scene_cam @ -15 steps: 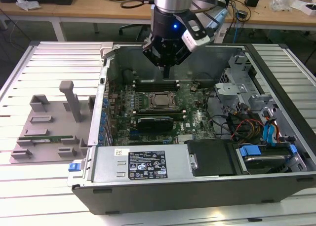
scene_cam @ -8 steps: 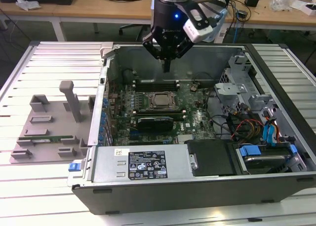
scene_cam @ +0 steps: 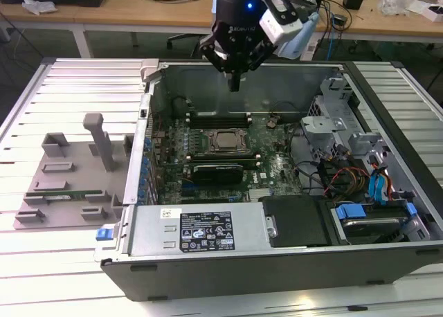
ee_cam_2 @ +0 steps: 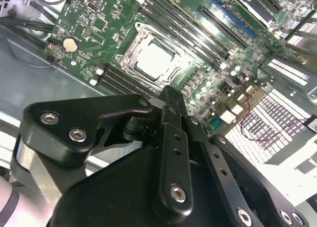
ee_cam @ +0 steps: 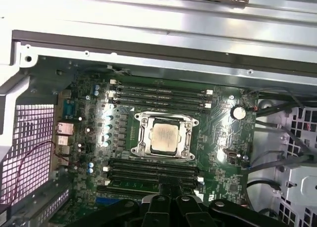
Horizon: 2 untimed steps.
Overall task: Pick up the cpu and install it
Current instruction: 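Install the second cpu locking lever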
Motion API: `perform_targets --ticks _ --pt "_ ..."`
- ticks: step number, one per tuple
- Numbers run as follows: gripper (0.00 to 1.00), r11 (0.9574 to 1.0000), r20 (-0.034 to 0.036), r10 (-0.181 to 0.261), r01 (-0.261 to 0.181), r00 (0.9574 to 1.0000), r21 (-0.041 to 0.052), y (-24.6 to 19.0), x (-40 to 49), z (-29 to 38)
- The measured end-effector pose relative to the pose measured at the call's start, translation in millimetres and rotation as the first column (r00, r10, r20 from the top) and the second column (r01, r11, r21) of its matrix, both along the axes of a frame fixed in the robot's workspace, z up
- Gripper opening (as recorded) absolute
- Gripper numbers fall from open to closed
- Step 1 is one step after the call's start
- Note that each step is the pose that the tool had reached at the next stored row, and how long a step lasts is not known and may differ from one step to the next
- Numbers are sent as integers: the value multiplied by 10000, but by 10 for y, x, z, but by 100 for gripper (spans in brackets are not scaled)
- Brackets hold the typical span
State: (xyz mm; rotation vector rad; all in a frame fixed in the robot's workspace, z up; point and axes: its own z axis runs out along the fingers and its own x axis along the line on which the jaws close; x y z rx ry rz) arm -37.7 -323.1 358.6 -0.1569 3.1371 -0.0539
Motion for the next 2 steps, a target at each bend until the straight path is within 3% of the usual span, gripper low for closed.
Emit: perform_targets --ticks 2 --pt "11 10000 1 0 0 10000 2 0 0 48"
